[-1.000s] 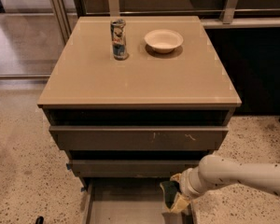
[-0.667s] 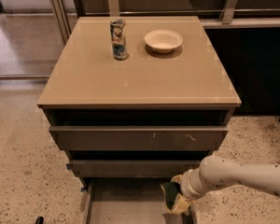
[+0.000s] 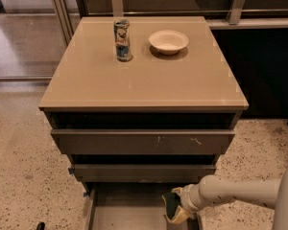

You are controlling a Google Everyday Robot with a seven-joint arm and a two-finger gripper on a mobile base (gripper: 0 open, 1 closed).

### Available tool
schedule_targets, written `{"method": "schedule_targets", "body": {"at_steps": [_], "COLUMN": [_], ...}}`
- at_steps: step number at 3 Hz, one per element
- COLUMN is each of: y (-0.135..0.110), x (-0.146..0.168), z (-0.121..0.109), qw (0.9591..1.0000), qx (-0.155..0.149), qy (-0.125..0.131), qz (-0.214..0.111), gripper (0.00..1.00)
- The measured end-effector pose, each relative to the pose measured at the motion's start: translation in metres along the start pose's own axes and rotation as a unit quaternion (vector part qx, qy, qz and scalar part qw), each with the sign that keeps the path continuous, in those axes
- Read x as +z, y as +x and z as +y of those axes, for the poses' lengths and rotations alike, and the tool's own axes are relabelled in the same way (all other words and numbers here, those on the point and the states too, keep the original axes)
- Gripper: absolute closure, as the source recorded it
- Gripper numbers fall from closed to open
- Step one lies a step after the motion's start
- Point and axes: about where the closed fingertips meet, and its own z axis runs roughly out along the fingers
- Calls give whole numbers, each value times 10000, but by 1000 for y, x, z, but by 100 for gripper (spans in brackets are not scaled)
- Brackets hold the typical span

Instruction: Place sponge into bottom drawer

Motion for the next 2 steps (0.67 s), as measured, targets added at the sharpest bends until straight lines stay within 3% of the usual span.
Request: {"method": "schedule_targets", "body": {"at_steps": [1,2], "y": [17,25], "x": [50,78], "z": [-3,2], "qw": [9999,9998], "qx": [-72,-28], "qy": [69,24], "qz": [-142,-218], "gripper": [100,100]}}
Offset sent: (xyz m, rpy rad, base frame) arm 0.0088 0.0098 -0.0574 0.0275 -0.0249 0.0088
